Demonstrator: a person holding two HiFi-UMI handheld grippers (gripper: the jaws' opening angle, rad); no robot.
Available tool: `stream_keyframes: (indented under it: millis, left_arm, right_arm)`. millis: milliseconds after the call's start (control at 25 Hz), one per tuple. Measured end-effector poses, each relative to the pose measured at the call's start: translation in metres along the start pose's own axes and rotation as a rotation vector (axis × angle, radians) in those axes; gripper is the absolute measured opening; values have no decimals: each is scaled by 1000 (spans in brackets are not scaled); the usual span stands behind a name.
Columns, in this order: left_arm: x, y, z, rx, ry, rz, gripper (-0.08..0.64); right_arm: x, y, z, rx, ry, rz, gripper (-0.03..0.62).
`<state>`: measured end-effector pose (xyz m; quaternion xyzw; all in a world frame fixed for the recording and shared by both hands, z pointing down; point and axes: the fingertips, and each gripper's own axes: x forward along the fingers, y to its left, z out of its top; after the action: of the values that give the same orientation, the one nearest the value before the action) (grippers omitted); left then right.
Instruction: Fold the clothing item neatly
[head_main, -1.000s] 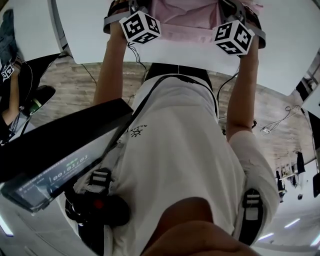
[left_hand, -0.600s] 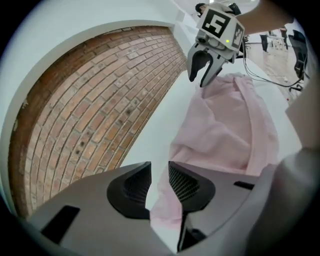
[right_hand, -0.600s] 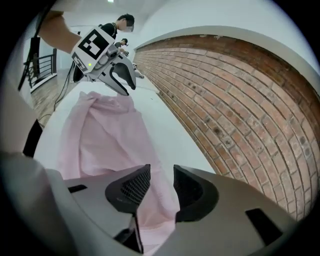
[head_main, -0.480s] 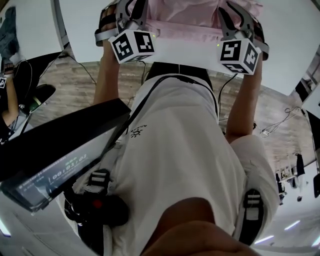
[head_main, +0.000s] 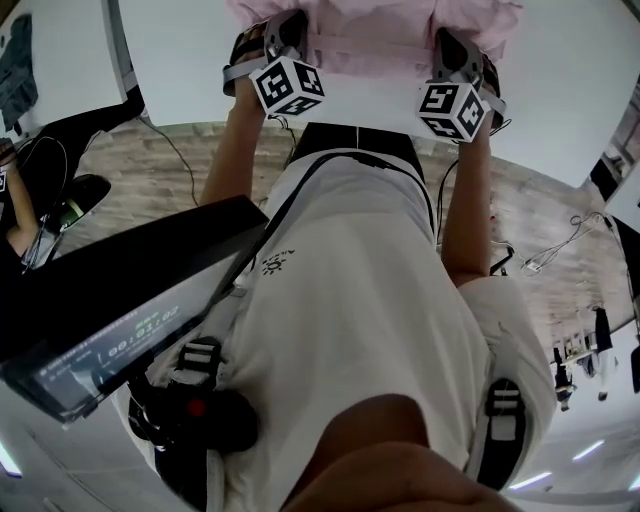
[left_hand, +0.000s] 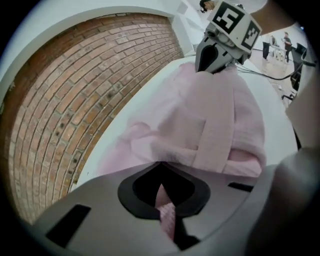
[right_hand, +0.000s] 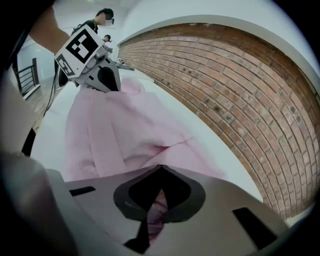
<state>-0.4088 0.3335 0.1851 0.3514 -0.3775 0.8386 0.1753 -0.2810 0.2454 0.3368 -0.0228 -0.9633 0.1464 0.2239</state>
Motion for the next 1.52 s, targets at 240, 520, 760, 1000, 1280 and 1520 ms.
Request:
stream_keyframes:
  millis: [240,520,760,1000,1280,1520]
  left_arm:
    - [22,18,16,-4,-69,37,2]
    - [18,46,33,-81,-132,101,2]
    - [-22,55,55,-199,-246,126,2]
    - [-31,43,83,-412,-357,32,2]
    - [-49,10,104,-448,-410,-17,2]
    - [-68,-31,117,-459,-451,-82,2]
  right_arm:
    - [14,-12,-7,75,26,-60,2]
    - [12,-38,11,148,-39,-123,3]
    - [-20,-50,42,278,-185,-124,3]
    - [-31,-36,61,456,-302,-46,3]
    - [-50,-6,75,587,-377,-16,3]
    - [-82,15,72,656,-388,-27,3]
